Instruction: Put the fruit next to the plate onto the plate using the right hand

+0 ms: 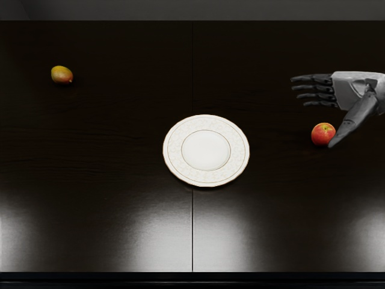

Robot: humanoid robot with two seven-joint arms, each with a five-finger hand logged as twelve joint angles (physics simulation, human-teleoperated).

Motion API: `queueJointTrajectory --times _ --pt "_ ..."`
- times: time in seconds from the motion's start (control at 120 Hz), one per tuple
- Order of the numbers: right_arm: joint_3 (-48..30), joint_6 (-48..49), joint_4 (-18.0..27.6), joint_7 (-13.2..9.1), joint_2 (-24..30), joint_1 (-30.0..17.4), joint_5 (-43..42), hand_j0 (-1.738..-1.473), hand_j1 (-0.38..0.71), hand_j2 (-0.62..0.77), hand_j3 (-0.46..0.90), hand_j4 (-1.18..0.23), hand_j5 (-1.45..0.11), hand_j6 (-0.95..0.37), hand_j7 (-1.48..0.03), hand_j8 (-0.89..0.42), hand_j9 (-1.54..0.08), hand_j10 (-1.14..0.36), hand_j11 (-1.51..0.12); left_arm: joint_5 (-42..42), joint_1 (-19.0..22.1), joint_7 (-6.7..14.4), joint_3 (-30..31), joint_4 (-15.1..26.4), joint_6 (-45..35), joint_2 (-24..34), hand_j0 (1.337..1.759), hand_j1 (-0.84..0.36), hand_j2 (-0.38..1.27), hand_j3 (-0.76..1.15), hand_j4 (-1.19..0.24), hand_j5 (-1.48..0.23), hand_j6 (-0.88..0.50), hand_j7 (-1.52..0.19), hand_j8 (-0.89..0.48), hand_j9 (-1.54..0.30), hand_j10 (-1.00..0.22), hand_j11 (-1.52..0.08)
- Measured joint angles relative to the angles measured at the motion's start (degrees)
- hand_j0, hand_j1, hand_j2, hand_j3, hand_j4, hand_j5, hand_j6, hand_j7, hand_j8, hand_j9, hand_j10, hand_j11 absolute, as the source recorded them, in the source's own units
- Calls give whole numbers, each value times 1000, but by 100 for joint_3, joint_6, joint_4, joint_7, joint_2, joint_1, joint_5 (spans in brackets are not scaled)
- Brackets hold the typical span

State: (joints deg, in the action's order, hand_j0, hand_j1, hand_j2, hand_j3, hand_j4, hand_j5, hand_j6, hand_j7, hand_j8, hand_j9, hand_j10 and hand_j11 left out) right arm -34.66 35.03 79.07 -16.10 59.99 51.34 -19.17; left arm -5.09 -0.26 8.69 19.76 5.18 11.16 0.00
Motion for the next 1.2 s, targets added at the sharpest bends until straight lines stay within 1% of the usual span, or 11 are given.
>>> queueJointTrajectory --times 0.158,0.208,0.317,0.367,0.425,0.567,0.708,0.858,0.95,1.067,1.2 --pt "-57 0 5 -183 -124 75 -38 -1658 -299 -7 0 -46 -57 -47 -56 -46 -57 -46 -57 0 0 0 0 0 0 0 1658 69 47 0 -234 -303 -234 -303 -234 -303 -234 -303" --pt "-69 0 27 -414 -135 87 -36 -1658 -300 -7 0 -45 -56 -46 -55 -46 -56 -45 -56 0 0 1 0 0 0 0 1658 69 47 0 -234 -303 -234 -303 -234 -303 -234 -303" --pt "-53 0 147 -1103 -183 98 -157 -1658 -300 -7 0 -45 -55 -46 -55 -45 -55 -44 -55 0 0 1 0 0 0 0 1658 69 47 0 -234 -303 -234 -303 -234 -303 -234 -303" --pt "-48 1 208 -1282 -242 101 -436 -1658 -300 -7 0 -45 -56 -46 -55 -46 -56 -45 -55 0 0 1 0 0 0 0 1658 69 47 0 -234 -303 -234 -303 -234 -303 -234 -304" --pt "-48 -71 322 -1389 -313 104 -928 -1658 -299 -7 0 -46 -56 -47 -56 -46 -56 -45 -56 -1 0 0 0 0 0 0 1658 69 47 0 -234 -303 -234 -303 -234 -304 -234 -304" --pt "-46 -706 644 -1505 -593 103 -2220 -1658 -302 -7 0 -44 -53 -46 -52 -45 -53 -44 -53 -1 0 1 0 0 0 0 1658 69 47 0 -234 -303 -234 -303 -234 -303 -234 -303" --pt "-31 -1326 813 -1554 -829 90 -2797 -1658 -305 -6 0 -43 -50 -45 -50 -43 -50 -42 -50 -1 0 1 0 0 0 0 1658 69 47 0 -234 -303 -234 -303 -234 -303 -234 -303" --pt "157 -2372 876 -1576 -1071 -43 -3614 -1658 -302 -7 0 -45 -54 -47 -53 -46 -53 -45 -53 0 0 3 0 0 0 0 1658 69 47 0 -234 -303 -234 -303 -234 -303 -234 -303" --pt "375 -2834 856 -1585 -1170 -85 -3873 -1658 -289 -9 0 -57 -68 -59 -67 -57 -68 -56 -68 0 0 2 0 0 0 0 1658 69 47 0 -234 -303 -234 -303 -234 -303 -234 -303" --pt "492 -3062 782 -1589 -1230 -171 -3984 -1658 -268 -12 0 -74 -91 -77 -90 -75 -90 -73 -90 1 0 2 0 0 0 0 1658 69 47 0 -234 -303 -234 -303 -234 -303 -234 -303" --pt "551 -3166 643 -1586 -1244 -301 -4170 -1658 -192 -24 0 -138 -173 -140 -172 -139 -173 -137 -173 -1 0 1 0 0 0 0 1658 69 47 0 -234 -303 -234 -303 -234 -303 -234 -303"
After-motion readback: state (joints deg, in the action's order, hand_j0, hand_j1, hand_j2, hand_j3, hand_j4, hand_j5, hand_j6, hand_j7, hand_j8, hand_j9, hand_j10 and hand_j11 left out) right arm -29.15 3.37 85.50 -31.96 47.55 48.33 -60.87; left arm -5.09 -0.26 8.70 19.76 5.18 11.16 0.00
